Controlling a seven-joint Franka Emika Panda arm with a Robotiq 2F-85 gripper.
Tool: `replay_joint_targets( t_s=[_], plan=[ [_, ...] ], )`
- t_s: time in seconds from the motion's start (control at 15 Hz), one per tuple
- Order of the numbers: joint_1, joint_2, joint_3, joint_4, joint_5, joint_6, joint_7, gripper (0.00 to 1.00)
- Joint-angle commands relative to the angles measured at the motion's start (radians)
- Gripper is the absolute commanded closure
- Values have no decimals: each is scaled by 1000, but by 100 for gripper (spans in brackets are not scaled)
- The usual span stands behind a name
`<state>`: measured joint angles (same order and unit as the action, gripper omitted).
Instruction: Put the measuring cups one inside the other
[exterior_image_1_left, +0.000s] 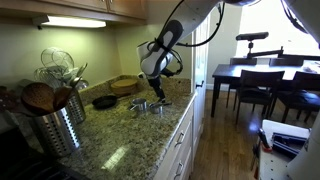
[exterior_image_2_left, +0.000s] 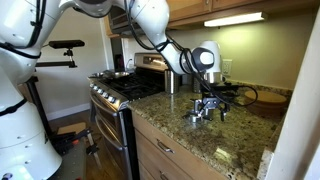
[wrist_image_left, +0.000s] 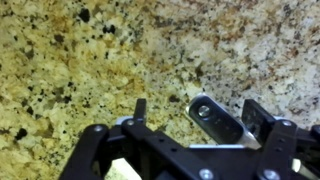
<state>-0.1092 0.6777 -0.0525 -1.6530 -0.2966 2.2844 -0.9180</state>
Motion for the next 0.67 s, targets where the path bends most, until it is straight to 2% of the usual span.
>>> replay_joint_targets(
  t_s=[0.0, 0.33, 0.4, 0.47, 0.6],
  plan=[
    [-13, 1, 9, 14, -16, -7, -19, 33],
    [-11, -6, 4, 6, -20, -10, -13, 66],
    [-11, -7, 4, 5, -19, -12, -14, 53],
    [-10, -8, 6, 4, -22, -10, -18, 27],
    [-6, -15, 7, 2, -32, -6, -33, 25]
  ],
)
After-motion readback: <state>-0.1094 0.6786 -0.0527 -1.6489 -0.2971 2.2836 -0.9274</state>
